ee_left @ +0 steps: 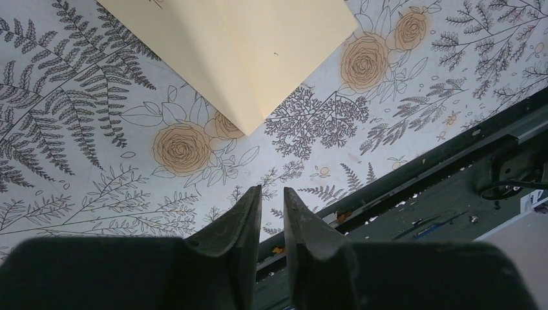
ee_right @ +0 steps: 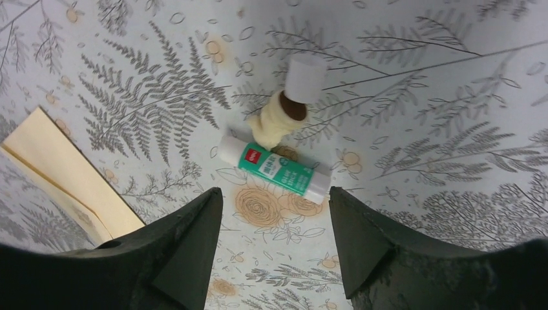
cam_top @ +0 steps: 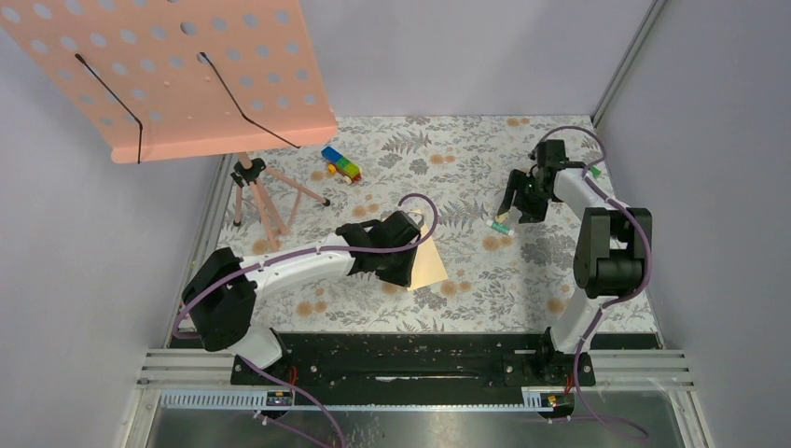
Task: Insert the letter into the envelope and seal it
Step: Pick up the solid glue from the center of the board.
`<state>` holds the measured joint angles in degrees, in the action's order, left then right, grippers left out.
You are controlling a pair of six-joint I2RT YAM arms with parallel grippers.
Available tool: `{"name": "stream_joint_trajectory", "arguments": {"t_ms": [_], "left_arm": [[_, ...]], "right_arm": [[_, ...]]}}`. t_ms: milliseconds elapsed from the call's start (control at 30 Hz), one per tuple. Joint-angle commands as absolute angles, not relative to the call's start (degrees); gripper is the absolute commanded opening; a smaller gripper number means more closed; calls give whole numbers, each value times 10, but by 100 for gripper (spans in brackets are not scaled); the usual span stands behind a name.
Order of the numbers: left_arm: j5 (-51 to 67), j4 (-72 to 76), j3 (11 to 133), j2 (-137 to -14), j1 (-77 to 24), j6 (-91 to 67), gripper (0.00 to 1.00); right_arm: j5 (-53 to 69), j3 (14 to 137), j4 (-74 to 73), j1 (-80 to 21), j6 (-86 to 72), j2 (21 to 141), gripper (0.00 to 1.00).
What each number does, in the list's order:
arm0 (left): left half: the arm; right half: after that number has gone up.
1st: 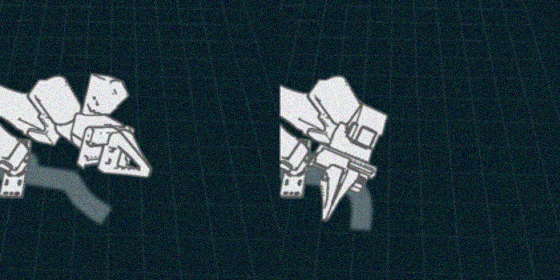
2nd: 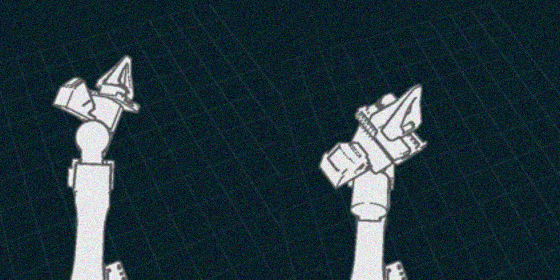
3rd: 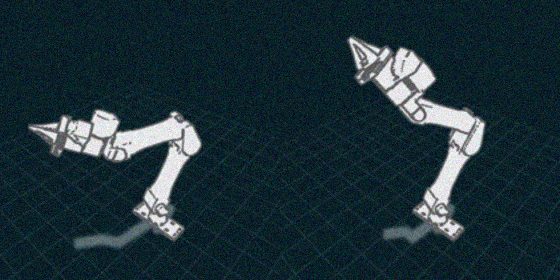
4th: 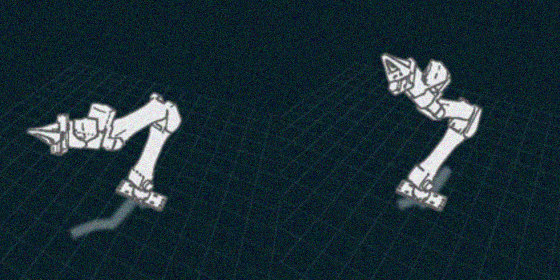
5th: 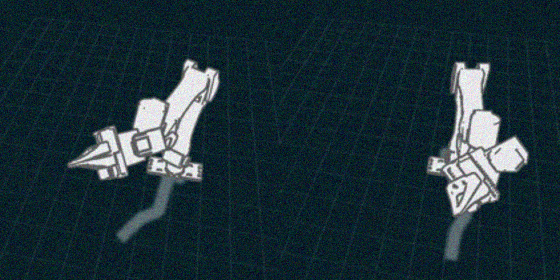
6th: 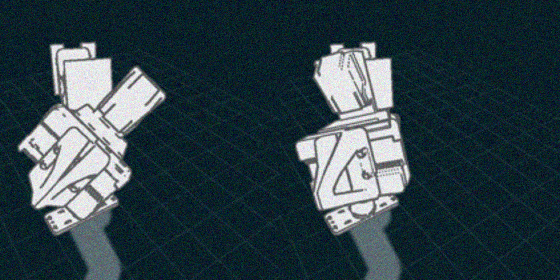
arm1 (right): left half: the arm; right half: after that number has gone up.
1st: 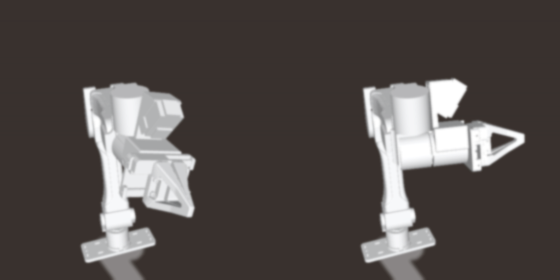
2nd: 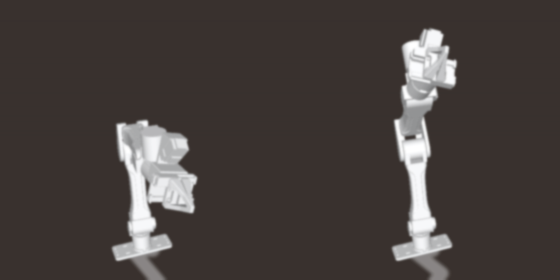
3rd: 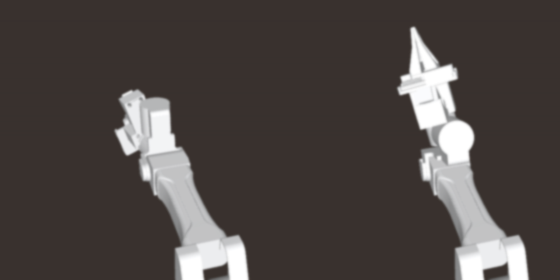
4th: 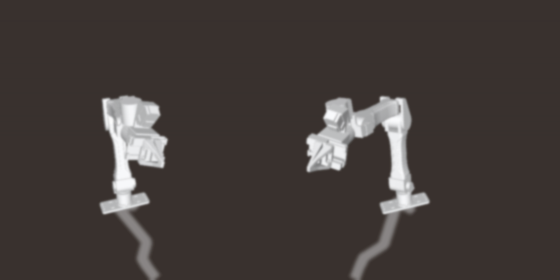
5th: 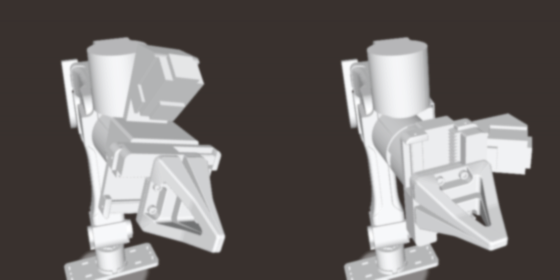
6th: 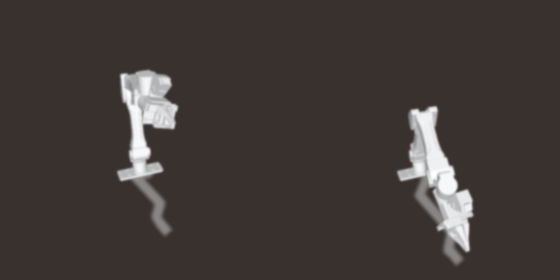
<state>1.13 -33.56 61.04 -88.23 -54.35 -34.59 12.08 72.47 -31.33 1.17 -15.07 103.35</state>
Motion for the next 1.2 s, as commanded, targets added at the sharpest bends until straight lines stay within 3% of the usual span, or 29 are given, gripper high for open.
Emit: {"name": "stream_joint_trajectory", "arguments": {"t_ms": [0, 200, 533, 900, 1067, 1167], "left_arm": [[4, -329, 632, -871, -543, -352, 19], [-14, -329, 623, -855, -543, -360, 19], [53, -290, 623, -849, -541, -379, 19], [96, -262, 609, -836, -540, -390, 18], [108, -253, 602, -837, -540, -390, 18], [117, -249, 601, -846, -539, -392, 18]], "right_arm": [[148, 728, -294, -15, -100, 1043, 70], [198, 712, -266, -16, -94, 1056, 73], [204, 739, -303, -19, -105, 1083, 72], [69, 720, -365, -86, -87, 1050, 70], [46, 701, -371, -101, -78, 1041, 61], [33, 703, -374, -116, -79, 1049, 51]]}}
